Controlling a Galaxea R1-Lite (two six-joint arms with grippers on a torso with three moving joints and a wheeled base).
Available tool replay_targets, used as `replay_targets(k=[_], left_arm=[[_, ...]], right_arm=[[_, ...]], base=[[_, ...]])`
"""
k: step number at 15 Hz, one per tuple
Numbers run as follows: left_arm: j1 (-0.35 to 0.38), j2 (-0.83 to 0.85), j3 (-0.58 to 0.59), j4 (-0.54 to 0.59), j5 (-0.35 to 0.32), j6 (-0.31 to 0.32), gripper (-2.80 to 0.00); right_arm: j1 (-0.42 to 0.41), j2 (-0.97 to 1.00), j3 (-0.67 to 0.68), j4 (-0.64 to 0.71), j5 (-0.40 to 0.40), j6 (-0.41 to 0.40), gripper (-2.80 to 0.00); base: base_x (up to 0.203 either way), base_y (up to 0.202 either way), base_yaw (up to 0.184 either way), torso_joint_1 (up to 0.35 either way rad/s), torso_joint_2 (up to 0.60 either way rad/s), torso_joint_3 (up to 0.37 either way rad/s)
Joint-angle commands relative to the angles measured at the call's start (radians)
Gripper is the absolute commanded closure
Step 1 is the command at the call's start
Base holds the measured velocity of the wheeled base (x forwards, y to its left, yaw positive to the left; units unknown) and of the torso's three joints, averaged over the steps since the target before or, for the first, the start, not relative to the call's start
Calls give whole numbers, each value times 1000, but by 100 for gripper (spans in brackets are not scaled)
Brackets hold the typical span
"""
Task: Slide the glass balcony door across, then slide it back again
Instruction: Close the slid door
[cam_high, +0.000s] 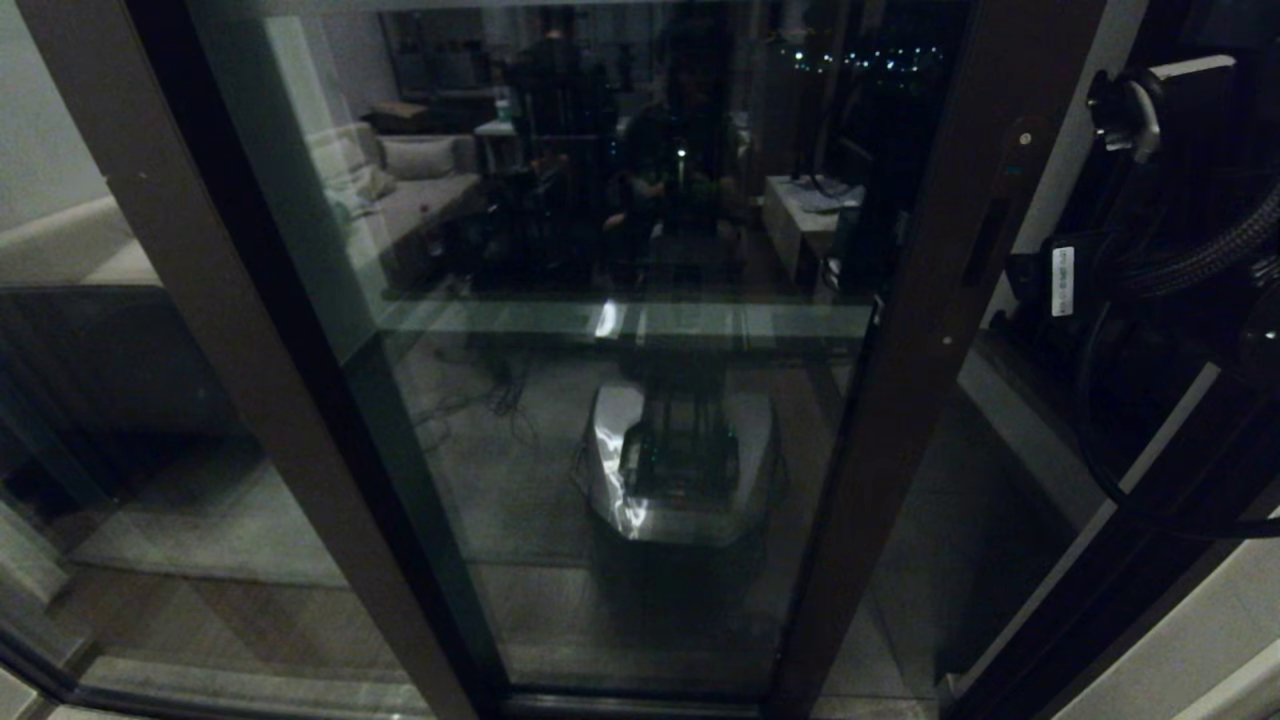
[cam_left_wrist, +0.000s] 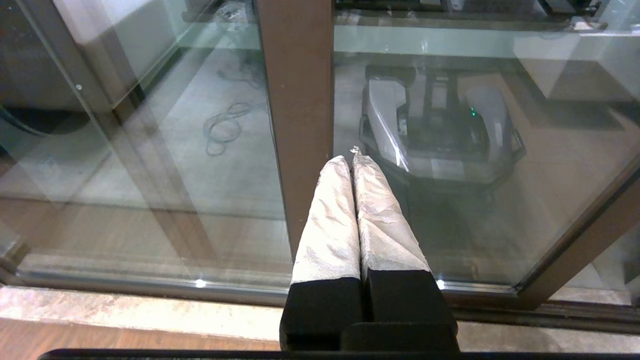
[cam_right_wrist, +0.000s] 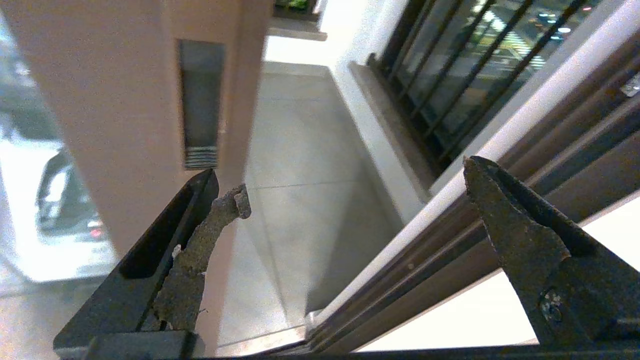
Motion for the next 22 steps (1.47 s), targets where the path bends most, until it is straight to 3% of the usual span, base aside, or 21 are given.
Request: replay_targets(k=[1, 6, 11, 22], left_arm=[[0, 0, 2, 0, 0, -1, 0], [0, 0, 2, 0, 0, 0, 0], [0, 0, 2, 0, 0, 0, 0], [0, 0, 2, 0, 0, 0, 0]], right_arm=[[13, 5, -30, 26, 4, 18, -280], [14, 33, -43, 41, 21, 38, -280], [7, 40, -127, 236, 59, 159, -280], [-46, 107, -185, 234, 61, 160, -280]], base=[[0, 0, 0, 0, 0, 0], [0, 0, 0, 0, 0, 0], [0, 0, 0, 0, 0, 0], [0, 0, 0, 0, 0, 0]])
